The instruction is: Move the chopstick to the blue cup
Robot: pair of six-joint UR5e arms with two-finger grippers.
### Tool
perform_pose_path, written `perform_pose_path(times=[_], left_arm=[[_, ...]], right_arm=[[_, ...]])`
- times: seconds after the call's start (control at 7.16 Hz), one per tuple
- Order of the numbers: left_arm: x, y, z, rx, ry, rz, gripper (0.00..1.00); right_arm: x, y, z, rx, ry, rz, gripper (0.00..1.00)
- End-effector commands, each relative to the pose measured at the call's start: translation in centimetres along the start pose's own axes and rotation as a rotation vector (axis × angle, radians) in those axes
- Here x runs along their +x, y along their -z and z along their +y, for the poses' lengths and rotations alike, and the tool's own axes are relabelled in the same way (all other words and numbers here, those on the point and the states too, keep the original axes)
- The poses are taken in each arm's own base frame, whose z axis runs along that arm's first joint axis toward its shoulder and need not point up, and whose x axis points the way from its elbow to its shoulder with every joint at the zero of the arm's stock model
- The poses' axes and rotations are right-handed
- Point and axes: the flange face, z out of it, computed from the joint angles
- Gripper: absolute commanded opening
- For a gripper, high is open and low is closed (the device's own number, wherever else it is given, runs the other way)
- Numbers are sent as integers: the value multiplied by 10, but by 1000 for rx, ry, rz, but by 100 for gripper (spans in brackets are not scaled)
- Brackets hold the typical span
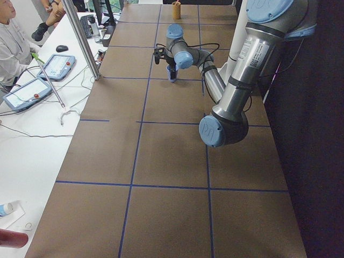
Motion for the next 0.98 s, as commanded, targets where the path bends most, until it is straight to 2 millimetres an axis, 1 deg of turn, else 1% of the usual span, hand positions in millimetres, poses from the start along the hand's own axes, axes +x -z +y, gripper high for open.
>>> perform_pose_path(times=[0.0,0.14,0.28,0.42,0.56,0.7,0.84], left_arm=[[0,2,1,1,-2,4,100],[0,3,1,2,-2,5,100],[2,6,2,5,-5,10,100],[0,9,5,4,-6,13,100],[-14,15,12,3,-5,9,100],[-29,19,18,1,-3,-2,100],[-42,19,14,7,8,-19,100]], right_arm=[[-41,71,22,37,-42,1,3],[-51,88,27,42,-57,0,3],[-71,106,26,44,-61,-16,3],[-99,117,17,37,-51,-81,3],[-127,120,0,32,-73,-168,3],[-159,125,-22,27,-91,-200,4],[-201,127,-45,4,-119,-244,4]])
